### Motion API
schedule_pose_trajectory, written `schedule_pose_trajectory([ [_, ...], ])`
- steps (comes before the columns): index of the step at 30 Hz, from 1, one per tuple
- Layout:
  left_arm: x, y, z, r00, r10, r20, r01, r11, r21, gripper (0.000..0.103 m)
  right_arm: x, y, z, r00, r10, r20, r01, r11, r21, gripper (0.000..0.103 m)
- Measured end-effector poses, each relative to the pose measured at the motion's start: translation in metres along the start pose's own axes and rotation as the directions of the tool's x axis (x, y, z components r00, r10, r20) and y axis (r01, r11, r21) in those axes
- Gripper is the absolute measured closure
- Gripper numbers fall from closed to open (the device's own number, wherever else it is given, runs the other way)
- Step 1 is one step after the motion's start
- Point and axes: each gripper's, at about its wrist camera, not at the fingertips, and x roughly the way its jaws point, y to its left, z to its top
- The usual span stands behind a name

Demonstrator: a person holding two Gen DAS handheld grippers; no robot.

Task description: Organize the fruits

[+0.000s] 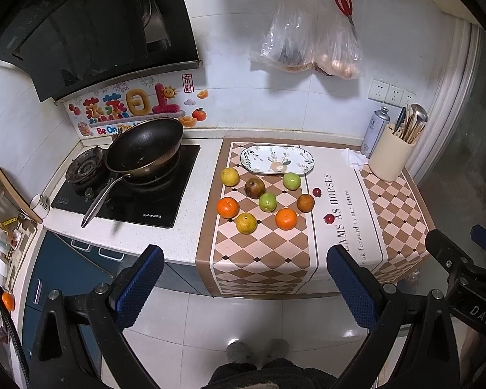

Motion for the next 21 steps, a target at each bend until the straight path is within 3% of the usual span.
schedule_pose_trajectory([
  [13,-0.001,0.000,0.002,1.000,-0.004,0.003,0.004,1.000,0.001,0.000,-0.002,0.003,0.007,1.000,0.001,0.010,-0.001,1.000,0.020,0.000],
  [21,0.036,0.031,0.017,0.990,0.076,0.120,-0.076,0.997,0.001,0.000,0.023,0.015,0.015,0.998,0.014,0.054,-0.020,0.994,0.105,0.000],
])
